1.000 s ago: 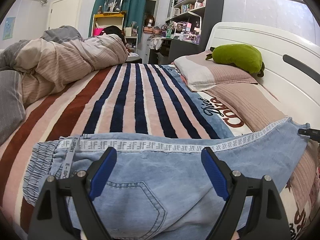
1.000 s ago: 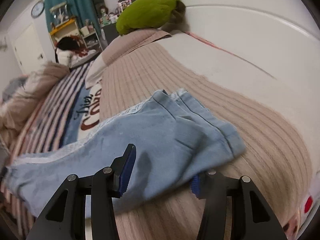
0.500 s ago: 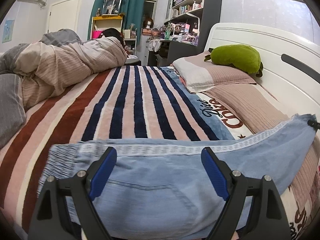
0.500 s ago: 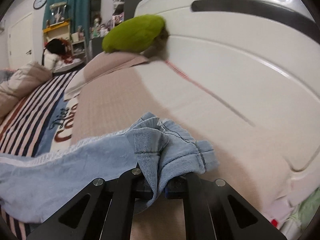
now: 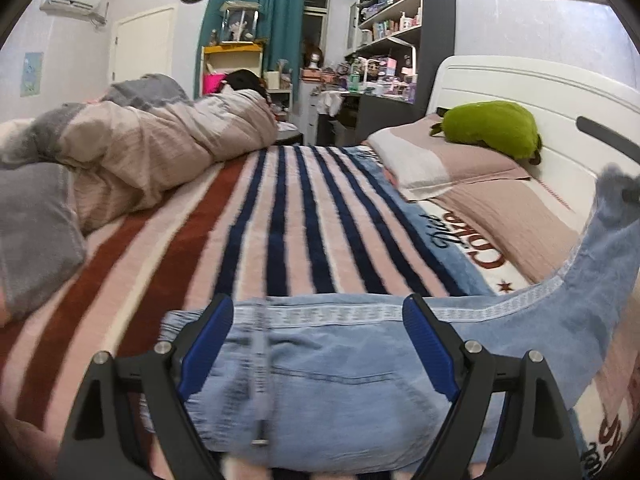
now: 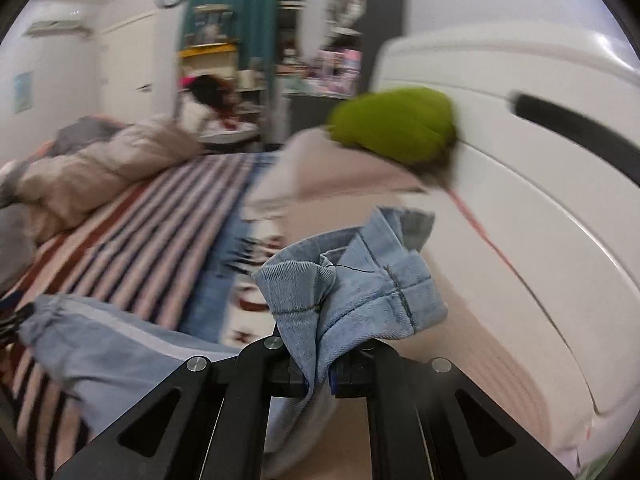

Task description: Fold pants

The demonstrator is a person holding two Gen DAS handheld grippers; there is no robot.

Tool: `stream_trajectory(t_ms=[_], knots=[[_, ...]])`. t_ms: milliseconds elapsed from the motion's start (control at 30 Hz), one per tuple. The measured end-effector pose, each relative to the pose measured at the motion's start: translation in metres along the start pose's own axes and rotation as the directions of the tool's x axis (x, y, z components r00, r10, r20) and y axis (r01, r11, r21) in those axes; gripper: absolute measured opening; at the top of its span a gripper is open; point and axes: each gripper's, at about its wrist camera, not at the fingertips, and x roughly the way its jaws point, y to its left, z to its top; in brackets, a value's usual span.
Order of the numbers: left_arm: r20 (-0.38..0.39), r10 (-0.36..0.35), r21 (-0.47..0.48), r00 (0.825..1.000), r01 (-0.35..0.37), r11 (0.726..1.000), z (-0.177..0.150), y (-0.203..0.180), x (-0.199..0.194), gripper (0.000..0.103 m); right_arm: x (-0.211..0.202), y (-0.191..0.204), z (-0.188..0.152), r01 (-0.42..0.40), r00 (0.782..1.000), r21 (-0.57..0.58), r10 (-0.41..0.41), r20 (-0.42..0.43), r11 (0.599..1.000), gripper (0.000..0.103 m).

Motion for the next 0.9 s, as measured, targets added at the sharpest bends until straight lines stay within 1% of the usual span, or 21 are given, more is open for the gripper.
stream_trajectory(t_ms=[67, 133, 167, 267, 300, 367, 400, 467, 533, 600, 633, 667, 700, 733, 767, 800, 833, 867, 900], knots=[[0.023, 0.027, -0.022, 0.999, -0.027, 0.999, 0.002, 0.011, -0.008, 0.086, 0.005, 0.035, 0.009, -0.061, 0.998, -0.037, 0.060, -0.006, 0.997, 0.001], [0.041, 0.025, -0.055, 0.999, -0.023, 0.998, 0.005, 0.022, -0.016, 0.086, 0.015, 0.075, 0.012, -0.130, 0.991, -0.072, 0.128, -0.027, 0.989, 0.001], [0.053, 0.018, -0.067, 0.998, -0.014, 0.998, 0.006, 0.028, -0.022, 0.087, 0.023, 0.096, 0.011, -0.167, 0.986, -0.090, 0.163, -0.044, 0.982, 0.001], [0.081, 0.015, -0.090, 0.997, -0.008, 0.996, 0.007, 0.038, -0.032, 0.088, 0.052, 0.152, -0.007, -0.248, 0.966, -0.141, 0.232, -0.117, 0.958, 0.001], [0.087, 0.011, -0.095, 0.996, -0.002, 0.995, 0.008, 0.040, -0.034, 0.089, 0.063, 0.172, -0.018, -0.283, 0.953, -0.150, 0.259, -0.157, 0.947, 0.001], [0.095, 0.002, -0.106, 0.995, 0.008, 0.994, 0.008, 0.042, -0.037, 0.089, 0.085, 0.202, -0.043, -0.347, 0.921, -0.143, 0.308, -0.239, 0.927, 0.001], [0.097, 0.000, -0.109, 0.995, 0.011, 0.994, 0.008, 0.043, -0.037, 0.089, 0.099, 0.219, -0.059, -0.380, 0.898, -0.142, 0.328, -0.293, 0.914, 0.001], [0.098, -0.009, -0.109, 0.995, 0.019, 0.994, 0.008, 0.044, -0.037, 0.089, 0.113, 0.234, -0.080, -0.401, 0.879, -0.146, 0.335, -0.340, 0.904, 0.001], [0.099, -0.010, -0.108, 0.995, 0.020, 0.994, 0.008, 0.045, -0.038, 0.089, 0.118, 0.244, -0.100, -0.407, 0.869, -0.182, 0.318, -0.379, 0.895, 0.001], [0.095, -0.009, -0.113, 0.995, 0.020, 0.993, 0.007, 0.045, -0.037, 0.089, 0.119, 0.248, -0.112, -0.416, 0.859, -0.198, 0.313, -0.405, 0.888, 0.005], [0.090, -0.010, -0.114, 0.996, 0.021, 0.993, 0.007, 0.044, -0.036, 0.089, 0.118, 0.248, -0.117, -0.427, 0.849, -0.199, 0.316, -0.422, 0.882, 0.006], [0.085, -0.013, -0.113, 0.996, 0.023, 0.993, 0.007, 0.043, -0.034, 0.089, 0.118, 0.250, -0.121, -0.445, 0.836, -0.196, 0.327, -0.441, 0.874, 0.011], [0.080, -0.016, -0.110, 0.997, 0.025, 0.994, 0.006, 0.042, -0.033, 0.089, 0.117, 0.247, -0.127, -0.472, 0.816, -0.186, 0.346, -0.464, 0.862, 0.020], [0.074, -0.021, -0.105, 0.997, 0.029, 0.994, 0.006, 0.038, -0.030, 0.089, 0.115, 0.242, -0.132, -0.491, 0.802, -0.173, 0.365, -0.473, 0.854, 0.024], [0.066, -0.029, -0.097, 0.997, 0.036, 0.995, 0.005, 0.035, -0.028, 0.089, 0.113, 0.238, -0.137, -0.501, 0.794, -0.160, 0.379, -0.475, 0.850, 0.029], [0.056, -0.042, -0.089, 0.998, 0.046, 0.995, 0.004, 0.030, -0.024, 0.089, 0.111, 0.233, -0.141, -0.520, 0.779, -0.131, 0.405, -0.479, 0.844, 0.035], [0.046, -0.058, -0.082, 0.997, 0.062, 0.995, 0.003, 0.025, -0.021, 0.089, 0.109, 0.231, -0.139, -0.535, 0.767, -0.108, 0.427, -0.479, 0.838, 0.038], [0.034, -0.081, -0.076, 0.996, 0.083, 0.994, 0.002, 0.019, -0.018, 0.089, 0.106, 0.227, -0.140, -0.555, 0.748, -0.077, 0.457, -0.481, 0.828, 0.045], [0.023, -0.104, -0.071, 0.994, 0.105, 0.992, 0.001, 0.014, -0.014, 0.089, 0.101, 0.222, -0.140, -0.582, 0.722, -0.043, 0.492, -0.485, 0.812, 0.045]])
